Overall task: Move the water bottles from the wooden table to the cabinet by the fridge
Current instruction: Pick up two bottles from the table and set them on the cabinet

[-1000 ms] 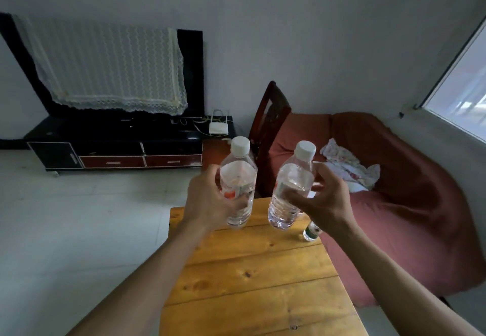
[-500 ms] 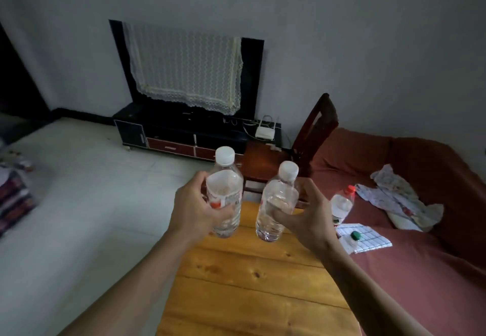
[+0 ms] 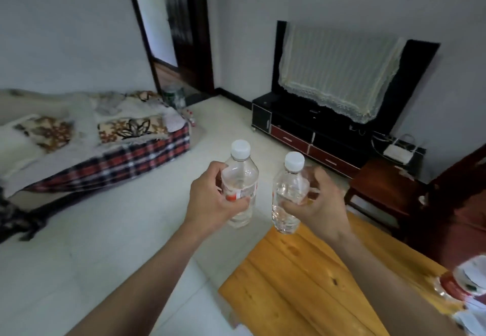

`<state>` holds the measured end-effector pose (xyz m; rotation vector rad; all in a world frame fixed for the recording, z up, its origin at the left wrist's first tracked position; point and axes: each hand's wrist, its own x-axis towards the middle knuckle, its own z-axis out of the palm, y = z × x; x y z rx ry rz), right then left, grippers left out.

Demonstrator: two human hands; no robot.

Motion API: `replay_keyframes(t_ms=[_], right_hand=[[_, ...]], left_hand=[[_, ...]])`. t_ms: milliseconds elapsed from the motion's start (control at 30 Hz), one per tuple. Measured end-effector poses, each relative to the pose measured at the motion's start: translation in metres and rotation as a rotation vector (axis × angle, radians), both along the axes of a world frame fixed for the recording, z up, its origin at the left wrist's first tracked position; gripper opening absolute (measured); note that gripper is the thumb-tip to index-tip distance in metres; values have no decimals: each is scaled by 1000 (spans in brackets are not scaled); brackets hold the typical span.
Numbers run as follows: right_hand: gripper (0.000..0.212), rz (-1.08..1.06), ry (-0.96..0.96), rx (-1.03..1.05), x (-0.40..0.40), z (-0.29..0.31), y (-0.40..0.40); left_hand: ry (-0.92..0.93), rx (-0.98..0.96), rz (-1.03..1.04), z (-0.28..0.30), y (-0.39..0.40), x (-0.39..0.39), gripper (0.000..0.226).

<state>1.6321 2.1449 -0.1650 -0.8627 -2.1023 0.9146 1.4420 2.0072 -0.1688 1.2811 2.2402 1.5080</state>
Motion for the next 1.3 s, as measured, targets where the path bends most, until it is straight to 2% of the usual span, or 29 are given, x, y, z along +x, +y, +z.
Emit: replay_keyframes(t_ms=[233, 433, 833, 1100, 1300], right_hand=[[57, 222, 34, -22, -112, 11, -74], [55, 332, 55, -9, -214, 15, -156], [53, 744, 77, 11, -376, 21, -312], [53, 951, 96, 24, -466, 19, -377], [54, 1068, 131, -37, -554, 10, -402]], left_hand=[[-5, 41, 188, 2, -108, -82, 59], [10, 86, 333, 3, -211, -157, 65], [58, 112, 757, -1, -406, -236, 64], [57, 60, 950, -7, -476, -277, 61], [57, 13, 1017, -2, -500, -342, 62]])
